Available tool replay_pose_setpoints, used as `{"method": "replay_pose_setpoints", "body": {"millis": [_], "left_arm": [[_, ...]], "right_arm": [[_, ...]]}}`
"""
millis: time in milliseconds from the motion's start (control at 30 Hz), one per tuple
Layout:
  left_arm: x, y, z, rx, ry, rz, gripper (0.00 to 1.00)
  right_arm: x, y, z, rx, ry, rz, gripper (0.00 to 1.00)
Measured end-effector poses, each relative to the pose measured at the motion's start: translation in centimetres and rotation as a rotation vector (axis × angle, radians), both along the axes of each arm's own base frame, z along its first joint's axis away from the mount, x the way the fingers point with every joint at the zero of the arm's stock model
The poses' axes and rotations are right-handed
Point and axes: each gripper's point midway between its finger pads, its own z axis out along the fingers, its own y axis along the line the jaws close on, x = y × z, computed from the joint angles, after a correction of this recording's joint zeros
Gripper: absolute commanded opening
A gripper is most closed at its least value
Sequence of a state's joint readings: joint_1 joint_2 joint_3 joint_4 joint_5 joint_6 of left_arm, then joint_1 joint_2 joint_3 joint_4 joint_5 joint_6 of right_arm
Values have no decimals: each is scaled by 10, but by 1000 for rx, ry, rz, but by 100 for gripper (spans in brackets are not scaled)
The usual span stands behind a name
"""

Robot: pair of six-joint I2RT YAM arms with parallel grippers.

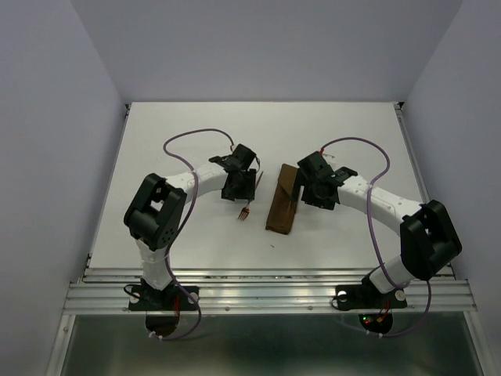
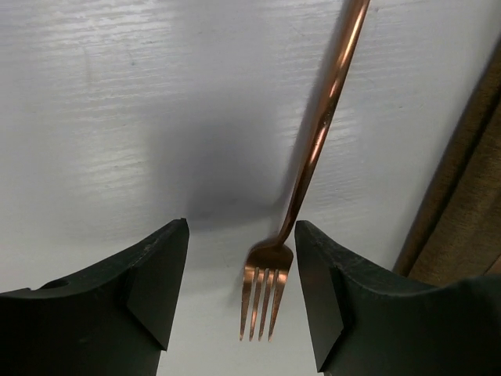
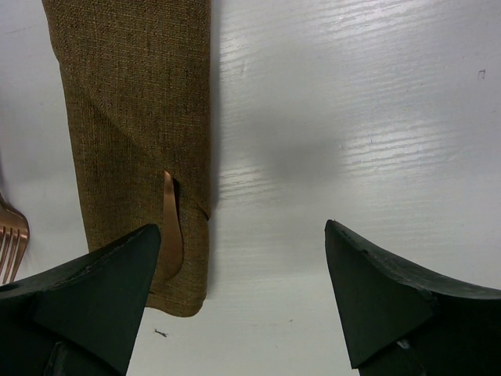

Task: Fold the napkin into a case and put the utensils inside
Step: Pick up the fork from the center of the board, then stuff the fork into the folded napkin.

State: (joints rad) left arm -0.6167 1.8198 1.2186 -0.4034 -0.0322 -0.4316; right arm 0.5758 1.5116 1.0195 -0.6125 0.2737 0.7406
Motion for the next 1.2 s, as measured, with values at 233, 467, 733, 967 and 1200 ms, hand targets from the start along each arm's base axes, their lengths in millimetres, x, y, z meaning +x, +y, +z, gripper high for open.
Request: {"method": "replay_pose_setpoints", "body": {"millis": [233,467,733,967,1200], "left_arm": [[4,-12,-14,53,9,-32,63],[7,-15,-17,91,1,-45,39],[11,-19,-17,125,-16,-68,0],[3,-20,-14,123,3,-86,0],[-15,-30,41,28,-31,-132,0]], "right_arm": [[0,0,0,0,0,0,91],[0,0,0,0,0,0,91],[-1,0,0,1,-1,-1,91],[0,-2,2,-5,-9,-6,92],[6,-12,6,-14,-28,-38,93]]}}
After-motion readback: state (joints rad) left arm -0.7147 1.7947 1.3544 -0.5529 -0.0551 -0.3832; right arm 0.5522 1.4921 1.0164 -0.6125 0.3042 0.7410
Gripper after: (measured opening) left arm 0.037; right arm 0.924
